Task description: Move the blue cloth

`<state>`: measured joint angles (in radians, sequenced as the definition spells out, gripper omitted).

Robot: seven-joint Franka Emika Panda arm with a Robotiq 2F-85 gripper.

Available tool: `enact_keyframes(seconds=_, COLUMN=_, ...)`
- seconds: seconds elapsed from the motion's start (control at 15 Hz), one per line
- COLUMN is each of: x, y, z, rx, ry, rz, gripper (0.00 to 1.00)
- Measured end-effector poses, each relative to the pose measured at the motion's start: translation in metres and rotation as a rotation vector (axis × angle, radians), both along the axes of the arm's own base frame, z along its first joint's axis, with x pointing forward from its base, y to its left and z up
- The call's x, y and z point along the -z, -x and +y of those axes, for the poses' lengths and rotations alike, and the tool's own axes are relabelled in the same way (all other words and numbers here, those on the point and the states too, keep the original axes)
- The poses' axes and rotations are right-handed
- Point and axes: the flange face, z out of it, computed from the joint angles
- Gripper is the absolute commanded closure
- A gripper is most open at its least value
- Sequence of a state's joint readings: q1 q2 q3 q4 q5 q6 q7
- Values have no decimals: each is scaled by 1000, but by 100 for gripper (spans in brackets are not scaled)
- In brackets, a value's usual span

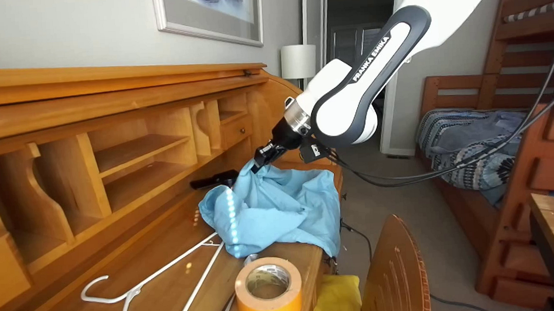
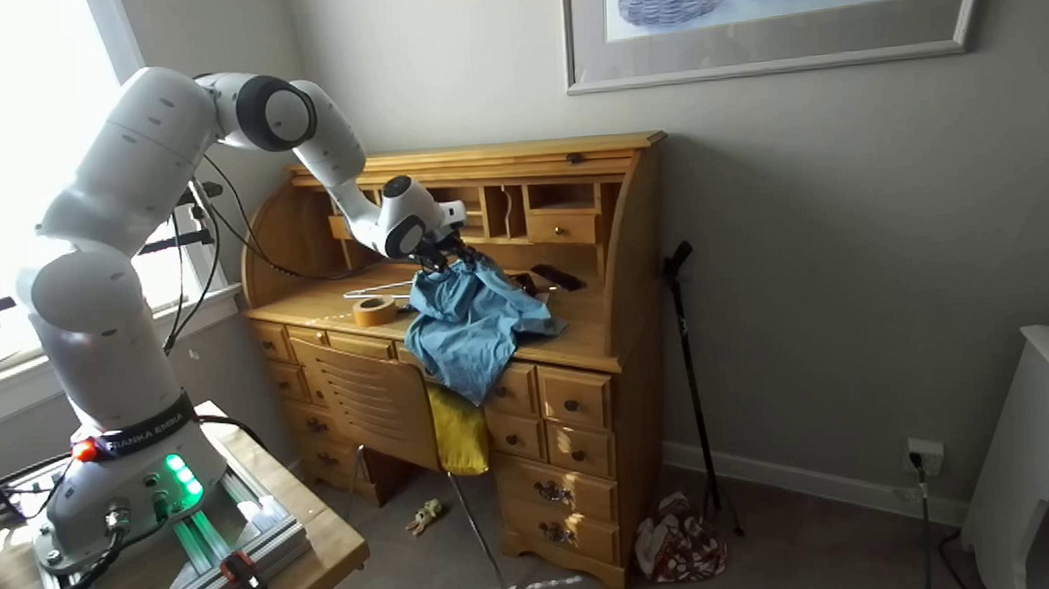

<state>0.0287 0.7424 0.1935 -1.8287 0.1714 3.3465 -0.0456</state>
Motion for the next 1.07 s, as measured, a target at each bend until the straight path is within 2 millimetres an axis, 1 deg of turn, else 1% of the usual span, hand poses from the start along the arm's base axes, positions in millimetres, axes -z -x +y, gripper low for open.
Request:
enact_keyframes(seconds=0.13, x=2, y=0, z=8, rx=7, ry=17, rz=-98, gripper=99)
enact_keyframes(seconds=0.2, x=7, y=-2, z=14, rx=5, ry=28, rz=-124, gripper=99)
enact_keyframes(seconds=0.27, x=14, y=-6, z=19, rx=4, ry=38, rz=-135, gripper=70)
enact_keyframes(seconds=0.33, x=22, y=-10, z=25, rx=1, ry=49, rz=-140, gripper=69)
enact_keyframes(seconds=0.47, x=38, y=-19, z=32, rx=-1, ry=76, rz=-133, gripper=57)
enact_keyframes(seconds=0.53, x=43, y=-23, z=32, rx=3, ry=87, rz=-130, gripper=49)
enact_keyframes(seconds=0.67, x=47, y=-29, z=23, rx=26, ry=108, rz=-122, gripper=34)
enact_keyframes(seconds=0.8, x=43, y=-34, z=5, rx=65, ry=126, rz=-99, gripper=20)
enact_keyframes(seconds=0.93, x=40, y=-38, z=-10, rx=81, ry=130, rz=-13, gripper=8)
enact_keyframes(seconds=1.0, x=36, y=-38, z=-14, rx=76, ry=122, rz=37, gripper=2)
enact_keyframes(seconds=1.07, x=31, y=-38, z=-15, rx=66, ry=106, rz=84, gripper=0)
